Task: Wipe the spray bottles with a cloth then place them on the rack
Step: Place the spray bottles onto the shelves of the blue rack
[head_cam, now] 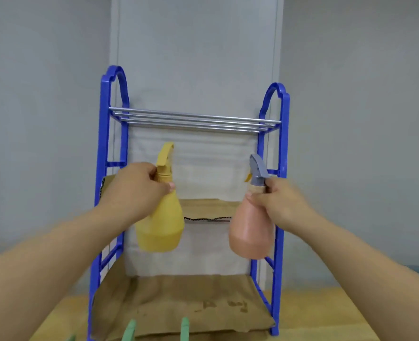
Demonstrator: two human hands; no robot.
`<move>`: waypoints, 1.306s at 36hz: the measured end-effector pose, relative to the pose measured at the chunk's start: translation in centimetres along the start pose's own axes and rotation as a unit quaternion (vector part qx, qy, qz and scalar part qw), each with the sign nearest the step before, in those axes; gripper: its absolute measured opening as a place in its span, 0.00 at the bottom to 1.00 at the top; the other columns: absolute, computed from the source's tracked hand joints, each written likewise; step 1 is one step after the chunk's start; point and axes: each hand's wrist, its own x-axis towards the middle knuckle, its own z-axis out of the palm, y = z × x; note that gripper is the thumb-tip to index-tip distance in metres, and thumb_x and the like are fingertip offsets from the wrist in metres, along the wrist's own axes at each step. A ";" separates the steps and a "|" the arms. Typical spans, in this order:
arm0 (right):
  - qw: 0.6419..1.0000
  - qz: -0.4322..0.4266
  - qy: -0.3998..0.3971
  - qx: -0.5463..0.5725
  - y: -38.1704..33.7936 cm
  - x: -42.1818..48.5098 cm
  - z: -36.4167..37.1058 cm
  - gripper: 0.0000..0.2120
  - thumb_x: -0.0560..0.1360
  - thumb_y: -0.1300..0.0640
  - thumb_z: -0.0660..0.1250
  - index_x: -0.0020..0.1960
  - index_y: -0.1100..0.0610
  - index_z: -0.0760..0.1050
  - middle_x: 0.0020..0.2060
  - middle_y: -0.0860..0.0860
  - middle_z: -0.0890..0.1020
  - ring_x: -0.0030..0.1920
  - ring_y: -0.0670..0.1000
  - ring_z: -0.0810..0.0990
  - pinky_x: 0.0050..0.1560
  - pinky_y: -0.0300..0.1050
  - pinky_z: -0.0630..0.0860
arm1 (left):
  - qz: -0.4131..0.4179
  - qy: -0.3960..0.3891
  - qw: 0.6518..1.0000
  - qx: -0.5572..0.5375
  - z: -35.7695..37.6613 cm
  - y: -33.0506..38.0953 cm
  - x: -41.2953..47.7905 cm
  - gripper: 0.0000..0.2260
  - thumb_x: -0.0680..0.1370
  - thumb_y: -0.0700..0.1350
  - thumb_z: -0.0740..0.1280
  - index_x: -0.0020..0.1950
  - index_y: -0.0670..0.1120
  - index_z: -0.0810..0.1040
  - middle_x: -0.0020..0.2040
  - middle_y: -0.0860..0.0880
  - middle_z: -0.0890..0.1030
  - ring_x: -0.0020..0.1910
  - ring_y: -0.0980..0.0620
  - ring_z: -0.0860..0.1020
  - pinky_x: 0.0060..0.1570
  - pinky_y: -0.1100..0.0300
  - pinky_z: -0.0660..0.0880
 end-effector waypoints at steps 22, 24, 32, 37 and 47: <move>0.997 0.010 0.007 -0.072 1.9 15.9 6.9 0.08 0.79 0.53 0.64 0.51 0.58 0.71 0.37 0.51 0.74 0.34 0.49 0.72 0.31 0.41 0.68 | -0.013 0.065 0.991 0.119 5.2 -6.5 15.5 0.11 0.76 0.51 0.68 0.43 0.43 0.74 0.37 0.47 0.76 0.35 0.51 0.74 0.31 0.59 0.68; 0.997 0.020 0.001 -0.071 2.7 16.5 7.4 0.07 0.79 0.54 0.64 0.50 0.57 0.70 0.36 0.50 0.74 0.34 0.48 0.72 0.31 0.41 0.67 | -0.022 0.064 0.992 0.102 5.9 -7.0 16.1 0.11 0.76 0.50 0.68 0.43 0.43 0.75 0.37 0.46 0.76 0.36 0.50 0.75 0.32 0.58 0.69; 0.997 0.028 -0.003 -0.077 5.4 18.3 8.8 0.14 0.79 0.53 0.63 0.62 0.59 0.72 0.40 0.50 0.75 0.36 0.47 0.72 0.32 0.39 0.67 | -0.043 0.046 0.992 0.110 8.2 -8.9 17.6 0.11 0.76 0.51 0.68 0.47 0.43 0.76 0.41 0.46 0.78 0.38 0.50 0.75 0.33 0.58 0.70; 0.996 0.024 -0.019 -0.085 5.7 18.6 8.9 0.15 0.79 0.52 0.63 0.62 0.58 0.71 0.39 0.49 0.75 0.36 0.47 0.73 0.33 0.39 0.68 | -0.063 0.037 0.992 0.106 8.6 -9.8 18.2 0.12 0.77 0.51 0.66 0.50 0.42 0.76 0.42 0.46 0.78 0.39 0.50 0.75 0.31 0.60 0.67; 0.986 0.066 -0.054 -0.146 4.8 18.2 7.4 0.11 0.77 0.51 0.64 0.42 0.57 0.70 0.35 0.52 0.74 0.34 0.50 0.72 0.31 0.42 0.66 | -0.073 -0.039 0.981 0.173 7.7 -9.1 17.1 0.14 0.76 0.54 0.67 0.49 0.43 0.73 0.41 0.47 0.77 0.39 0.51 0.75 0.33 0.61 0.70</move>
